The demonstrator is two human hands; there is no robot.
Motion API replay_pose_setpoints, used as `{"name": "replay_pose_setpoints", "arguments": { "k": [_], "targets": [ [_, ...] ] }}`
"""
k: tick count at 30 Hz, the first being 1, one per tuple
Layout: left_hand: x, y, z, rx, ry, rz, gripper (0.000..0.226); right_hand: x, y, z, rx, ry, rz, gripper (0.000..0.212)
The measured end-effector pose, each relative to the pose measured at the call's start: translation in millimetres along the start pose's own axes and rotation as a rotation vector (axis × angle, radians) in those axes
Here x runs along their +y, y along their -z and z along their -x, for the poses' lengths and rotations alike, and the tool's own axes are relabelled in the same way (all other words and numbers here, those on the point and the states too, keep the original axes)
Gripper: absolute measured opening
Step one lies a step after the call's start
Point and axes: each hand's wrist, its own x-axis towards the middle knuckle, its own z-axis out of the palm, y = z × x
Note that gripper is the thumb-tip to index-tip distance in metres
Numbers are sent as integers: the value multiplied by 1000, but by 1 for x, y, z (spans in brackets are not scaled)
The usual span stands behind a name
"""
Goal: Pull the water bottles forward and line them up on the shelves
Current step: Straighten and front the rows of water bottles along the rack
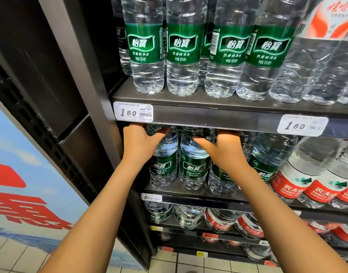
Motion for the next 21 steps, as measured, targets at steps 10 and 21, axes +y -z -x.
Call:
{"name": "replay_pose_setpoints", "arguments": {
  "k": [10,21],
  "targets": [
    [3,-1,4,12,23,-72,56,3,0,0,-28,-44,-8,73],
    [7,-2,10,28,71,-19,72,1,1,3,-4,-50,-48,73]
  ]
}}
